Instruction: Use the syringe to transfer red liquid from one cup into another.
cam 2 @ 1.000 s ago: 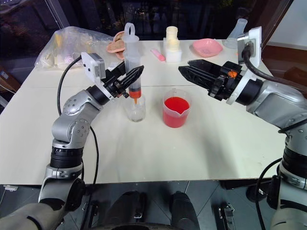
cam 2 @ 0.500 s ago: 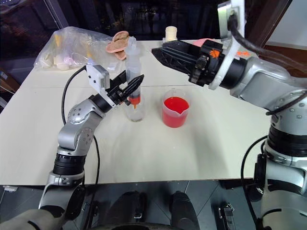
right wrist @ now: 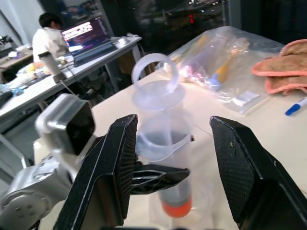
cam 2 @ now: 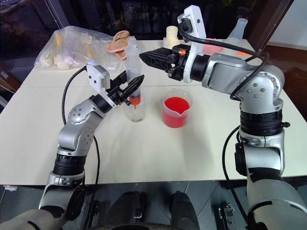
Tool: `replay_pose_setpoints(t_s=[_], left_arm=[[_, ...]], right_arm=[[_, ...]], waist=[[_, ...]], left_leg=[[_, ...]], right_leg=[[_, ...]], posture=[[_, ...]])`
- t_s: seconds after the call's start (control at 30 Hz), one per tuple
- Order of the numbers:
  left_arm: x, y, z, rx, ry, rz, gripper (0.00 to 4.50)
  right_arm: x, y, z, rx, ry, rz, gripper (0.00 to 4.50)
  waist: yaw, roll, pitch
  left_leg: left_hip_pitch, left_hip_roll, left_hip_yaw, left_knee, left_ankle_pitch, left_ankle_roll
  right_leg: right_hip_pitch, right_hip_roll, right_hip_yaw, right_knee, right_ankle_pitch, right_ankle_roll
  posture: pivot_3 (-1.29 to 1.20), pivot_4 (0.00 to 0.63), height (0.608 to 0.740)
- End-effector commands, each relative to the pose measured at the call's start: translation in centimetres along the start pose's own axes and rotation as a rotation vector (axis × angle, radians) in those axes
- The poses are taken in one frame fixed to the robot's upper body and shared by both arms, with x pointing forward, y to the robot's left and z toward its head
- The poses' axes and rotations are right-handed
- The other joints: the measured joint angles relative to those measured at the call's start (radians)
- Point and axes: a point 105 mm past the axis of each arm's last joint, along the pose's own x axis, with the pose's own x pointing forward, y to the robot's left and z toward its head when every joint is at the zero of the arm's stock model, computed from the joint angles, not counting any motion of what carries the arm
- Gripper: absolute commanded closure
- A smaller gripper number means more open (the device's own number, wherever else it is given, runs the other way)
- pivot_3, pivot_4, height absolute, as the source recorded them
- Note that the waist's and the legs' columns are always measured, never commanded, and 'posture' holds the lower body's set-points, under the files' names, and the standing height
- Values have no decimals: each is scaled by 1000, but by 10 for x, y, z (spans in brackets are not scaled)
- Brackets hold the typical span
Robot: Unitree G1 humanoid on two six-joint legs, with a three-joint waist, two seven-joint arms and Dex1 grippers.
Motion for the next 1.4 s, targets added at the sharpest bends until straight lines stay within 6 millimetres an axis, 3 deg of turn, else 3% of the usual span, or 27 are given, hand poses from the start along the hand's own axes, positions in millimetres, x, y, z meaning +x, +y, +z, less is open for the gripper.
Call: replay_pose_setpoints(t_s=[0.03, 0.6, 0.7, 0.8, 0.83, 1.0, 1.4], left_arm=[[2, -7, 13, 34, -47, -23, 2949], [-1, -7, 12, 37, -36, -16, 2949], [-2, -7, 12, 38, -37, -12, 2949], [-2, -7, 15, 40, -43, -8, 2949], [-1, -7, 15, 41, -45, -7, 2949], [-1, -6, 18, 49, -50, -3, 2949], [1, 1, 32, 89, -84, 21, 2949]], right_arm=[[2, 12, 17, -49, -42, 44, 2055], [26, 35, 20, -53, -46, 164, 2055], [32, 36, 19, -47, -44, 175, 2882], [38, 33, 14, -40, -30, 178, 4325], [39, 33, 13, -39, -26, 180, 4428], [41, 32, 8, -40, -8, 186, 4428], [38, 49, -11, -13, 52, 275, 4428]], waist=[[0, 0, 0], [-6, 0, 0], [-9, 0, 0], [-10, 0, 0], [-10, 0, 0], [-18, 0, 0], [-24, 1, 0]], left_leg=[[0, 0, 0, 0, 0, 0], [0, 0, 0, 0, 0, 0], [0, 0, 0, 0, 1, -1], [0, 0, 0, 0, 1, -1], [0, 0, 0, 0, 1, -1], [0, 0, 0, -1, 1, -1], [0, 0, 0, -1, 1, -1]], right_leg=[[0, 0, 0, 0, 0, 0], [-1, 0, 0, 1, 0, 0], [-1, 0, 0, 1, 0, 0], [-1, 0, 0, 1, 0, 0], [-1, 0, 0, 1, 0, 0], [-1, 0, 0, 1, 0, 0], [-1, 0, 0, 1, 0, 0]], posture=[[0, 150, 740], [0, 150, 740], [0, 150, 740], [0, 150, 740], [0, 150, 740], [0, 150, 740], [0, 150, 740]])
